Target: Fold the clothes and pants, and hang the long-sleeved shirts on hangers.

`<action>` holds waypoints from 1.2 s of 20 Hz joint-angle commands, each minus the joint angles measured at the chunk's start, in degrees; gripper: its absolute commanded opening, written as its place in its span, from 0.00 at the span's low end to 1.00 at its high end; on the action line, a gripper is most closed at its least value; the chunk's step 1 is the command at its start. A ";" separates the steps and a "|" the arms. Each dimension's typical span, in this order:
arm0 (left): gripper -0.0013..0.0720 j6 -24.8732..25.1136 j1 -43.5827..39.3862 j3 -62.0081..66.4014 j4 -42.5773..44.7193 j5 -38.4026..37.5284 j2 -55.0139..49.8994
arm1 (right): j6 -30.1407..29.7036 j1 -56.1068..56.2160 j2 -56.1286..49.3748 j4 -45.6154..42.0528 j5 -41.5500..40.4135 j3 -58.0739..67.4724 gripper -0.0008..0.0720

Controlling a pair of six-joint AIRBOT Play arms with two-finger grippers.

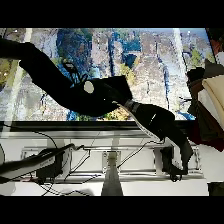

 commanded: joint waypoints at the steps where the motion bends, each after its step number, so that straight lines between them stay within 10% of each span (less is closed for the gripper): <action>1: 0.03 -0.04 -1.16 0.00 -0.28 0.37 -1.97 | 1.31 -5.51 1.38 -5.60 4.61 -0.02 0.03; 11: 0.09 -0.02 -34.84 0.00 -11.43 5.81 -13.55 | -1.51 -41.55 10.82 -12.92 27.10 -0.02 0.03; 13: 0.85 -0.02 -41.33 0.00 -10.60 10.62 -15.19 | -4.79 -45.77 11.58 -13.22 31.10 -0.02 0.03; 14: 1.00 0.02 -43.30 0.00 -10.51 12.20 -15.78 | -7.02 -47.67 11.67 -13.44 33.38 -0.02 0.03; 20: 1.00 -1.27 -41.97 0.00 2.80 13.25 -15.63 | -17.11 -55.49 11.26 -15.10 48.83 -4.39 0.03; 24: 0.68 -2.58 -37.13 0.00 5.79 12.52 -13.33 | -22.27 -57.75 11.63 1.53 47.54 -19.67 0.04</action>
